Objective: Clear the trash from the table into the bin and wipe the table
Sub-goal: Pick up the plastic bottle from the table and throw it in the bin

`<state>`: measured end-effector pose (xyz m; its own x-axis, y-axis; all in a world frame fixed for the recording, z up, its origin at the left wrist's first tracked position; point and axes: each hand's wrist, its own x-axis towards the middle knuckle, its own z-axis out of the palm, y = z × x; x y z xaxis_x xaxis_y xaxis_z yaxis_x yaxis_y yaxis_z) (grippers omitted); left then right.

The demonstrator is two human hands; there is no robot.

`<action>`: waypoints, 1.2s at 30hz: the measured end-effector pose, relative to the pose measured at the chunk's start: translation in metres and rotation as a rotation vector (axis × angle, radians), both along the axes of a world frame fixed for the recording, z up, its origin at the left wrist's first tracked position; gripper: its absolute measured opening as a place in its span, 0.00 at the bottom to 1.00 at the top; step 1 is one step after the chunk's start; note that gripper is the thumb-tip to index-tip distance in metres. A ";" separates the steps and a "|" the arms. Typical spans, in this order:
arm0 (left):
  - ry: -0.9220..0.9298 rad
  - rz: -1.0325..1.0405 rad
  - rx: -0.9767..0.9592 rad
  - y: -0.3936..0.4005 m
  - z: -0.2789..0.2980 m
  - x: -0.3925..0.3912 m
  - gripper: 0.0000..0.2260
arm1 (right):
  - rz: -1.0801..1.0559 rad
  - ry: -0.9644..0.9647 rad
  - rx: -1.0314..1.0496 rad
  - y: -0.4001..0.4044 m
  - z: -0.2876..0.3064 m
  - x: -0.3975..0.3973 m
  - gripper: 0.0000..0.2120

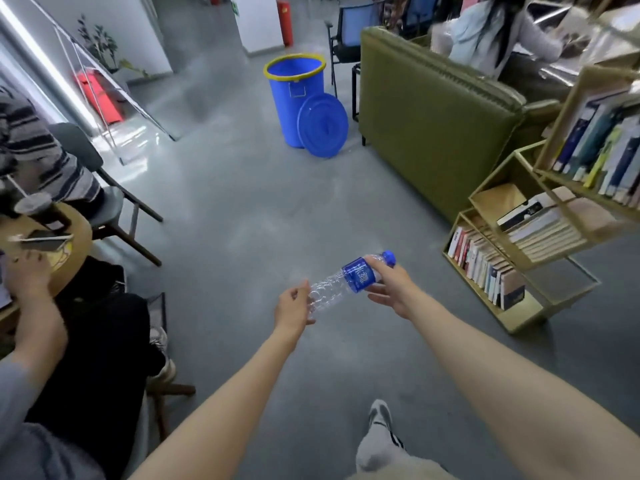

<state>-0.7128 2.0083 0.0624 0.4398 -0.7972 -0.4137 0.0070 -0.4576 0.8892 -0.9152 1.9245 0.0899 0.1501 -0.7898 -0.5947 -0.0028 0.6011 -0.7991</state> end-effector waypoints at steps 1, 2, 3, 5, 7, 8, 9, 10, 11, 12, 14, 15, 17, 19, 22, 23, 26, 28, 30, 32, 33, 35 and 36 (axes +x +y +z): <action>0.002 0.015 0.003 -0.017 0.003 0.000 0.14 | 0.014 -0.001 0.004 -0.019 0.002 0.001 0.23; 0.004 0.028 0.005 -0.033 0.006 0.000 0.13 | 0.022 -0.007 0.007 -0.036 0.003 0.002 0.24; 0.006 0.049 -0.001 -0.058 0.010 0.001 0.13 | 0.042 -0.016 0.009 -0.063 0.006 0.003 0.24; 0.009 0.070 -0.004 -0.088 0.015 0.002 0.13 | 0.058 -0.022 -0.005 -0.098 0.010 0.004 0.23; 0.016 0.088 -0.003 -0.115 0.016 0.001 0.13 | 0.083 -0.019 -0.014 -0.129 0.013 0.004 0.22; 0.018 0.092 0.000 -0.127 0.014 0.001 0.13 | 0.095 -0.019 -0.015 -0.142 0.011 0.004 0.22; 0.024 0.106 0.008 -0.141 0.014 0.002 0.14 | 0.106 -0.015 -0.010 -0.157 0.011 0.005 0.22; 0.029 0.111 0.014 -0.151 0.013 0.004 0.14 | 0.116 -0.016 -0.010 -0.169 0.008 0.006 0.22; 0.039 0.116 0.010 -0.163 0.013 0.005 0.15 | 0.124 -0.015 -0.017 -0.182 0.009 0.008 0.23; 0.051 0.114 0.007 -0.172 0.013 0.008 0.15 | 0.131 -0.016 -0.019 -0.191 0.009 0.009 0.24; 0.066 0.124 0.006 -0.205 0.009 0.014 0.14 | 0.143 -0.010 -0.013 -0.228 0.006 0.015 0.25; 0.060 0.126 0.006 -0.208 0.011 0.015 0.14 | 0.142 -0.007 -0.016 -0.232 0.006 0.017 0.25; 0.065 0.129 0.005 -0.233 0.007 0.023 0.13 | 0.161 -0.011 -0.017 -0.258 0.003 0.024 0.25; 0.072 0.123 0.003 -0.263 0.001 0.032 0.13 | 0.170 -0.009 -0.021 -0.286 -0.001 0.033 0.24; 0.079 0.109 0.010 -0.314 -0.007 0.048 0.13 | 0.153 0.012 -0.021 -0.333 -0.005 0.048 0.23; 0.085 0.101 0.014 -0.332 -0.010 0.054 0.14 | 0.140 0.018 -0.020 -0.350 -0.006 0.054 0.23; 0.092 0.073 0.015 -0.390 -0.009 0.076 0.16 | 0.113 0.032 -0.018 -0.400 -0.002 0.072 0.24; 0.108 0.071 0.008 -0.431 -0.005 0.095 0.18 | 0.092 0.045 -0.009 -0.436 0.002 0.090 0.24; 0.116 0.074 -0.008 -0.467 0.000 0.111 0.20 | 0.071 0.039 -0.001 -0.467 0.006 0.105 0.24; 0.128 0.059 -0.024 -0.503 0.004 0.128 0.22 | 0.045 0.029 -0.001 -0.497 0.009 0.120 0.24; 0.131 0.042 -0.031 -0.524 0.006 0.137 0.22 | 0.026 0.024 -0.003 -0.515 0.010 0.128 0.24; 0.129 0.023 -0.037 -0.559 0.011 0.148 0.22 | -0.006 0.013 -0.003 -0.545 0.012 0.138 0.23; 0.130 0.022 -0.034 -0.577 0.011 0.153 0.21 | -0.015 0.013 0.003 -0.562 0.012 0.142 0.23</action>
